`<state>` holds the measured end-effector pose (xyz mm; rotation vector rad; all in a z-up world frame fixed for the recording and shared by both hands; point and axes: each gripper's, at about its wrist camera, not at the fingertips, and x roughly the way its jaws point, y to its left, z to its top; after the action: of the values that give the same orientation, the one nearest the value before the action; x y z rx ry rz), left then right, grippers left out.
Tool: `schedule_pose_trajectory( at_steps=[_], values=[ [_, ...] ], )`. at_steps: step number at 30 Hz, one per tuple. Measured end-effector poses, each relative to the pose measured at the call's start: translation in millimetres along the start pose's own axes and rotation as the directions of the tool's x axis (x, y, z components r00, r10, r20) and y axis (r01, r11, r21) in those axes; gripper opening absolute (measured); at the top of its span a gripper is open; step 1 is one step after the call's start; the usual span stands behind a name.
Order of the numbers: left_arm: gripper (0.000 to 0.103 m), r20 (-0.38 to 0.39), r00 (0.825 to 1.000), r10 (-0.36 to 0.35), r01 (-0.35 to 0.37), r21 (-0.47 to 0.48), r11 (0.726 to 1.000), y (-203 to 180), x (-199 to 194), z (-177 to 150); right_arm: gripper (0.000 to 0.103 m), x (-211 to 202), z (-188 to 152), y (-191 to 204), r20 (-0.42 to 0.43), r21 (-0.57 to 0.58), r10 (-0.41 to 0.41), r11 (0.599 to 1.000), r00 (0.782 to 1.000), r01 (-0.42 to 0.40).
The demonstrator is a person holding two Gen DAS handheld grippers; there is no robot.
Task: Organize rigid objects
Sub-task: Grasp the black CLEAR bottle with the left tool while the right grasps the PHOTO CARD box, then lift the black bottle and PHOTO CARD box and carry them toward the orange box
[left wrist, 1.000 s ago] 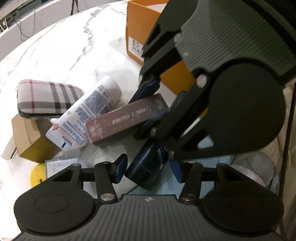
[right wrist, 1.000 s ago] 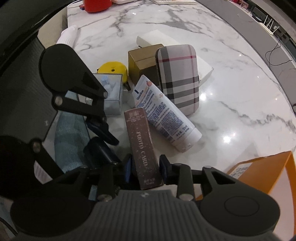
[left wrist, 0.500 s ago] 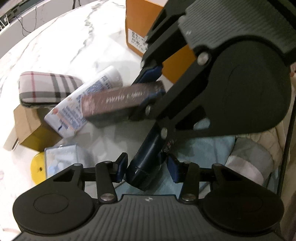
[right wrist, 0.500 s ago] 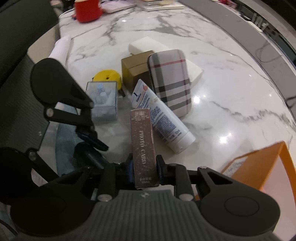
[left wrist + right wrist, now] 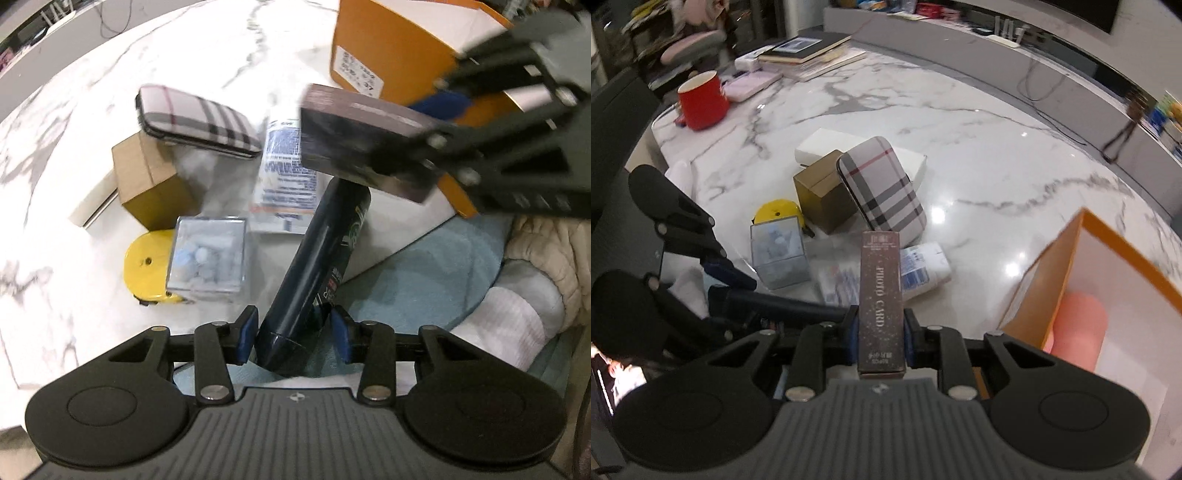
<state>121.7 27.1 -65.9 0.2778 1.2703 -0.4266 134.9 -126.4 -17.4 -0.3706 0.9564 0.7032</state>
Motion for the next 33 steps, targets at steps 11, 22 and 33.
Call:
schedule_pose_trajectory(
  at_steps=[11, 22, 33],
  values=[
    [0.055, 0.055, 0.998, -0.032, 0.031, 0.018, 0.999, 7, -11, 4, 0.022, -11, -32, 14, -0.012, 0.129, 0.0, 0.992, 1.0, 0.002],
    [0.056, 0.096, 0.994, -0.05, 0.044, 0.066, 0.997, -5, 14, 21, 0.022, 0, -52, 26, -0.074, 0.113, 0.016, 0.994, 0.997, -0.008],
    [0.049, 0.048, 0.997, -0.058, 0.056, 0.026, 0.998, 4, 23, 29, 0.03, 19, -40, 30, -0.064, 0.099, 0.035, 0.995, 0.997, -0.029]
  ],
)
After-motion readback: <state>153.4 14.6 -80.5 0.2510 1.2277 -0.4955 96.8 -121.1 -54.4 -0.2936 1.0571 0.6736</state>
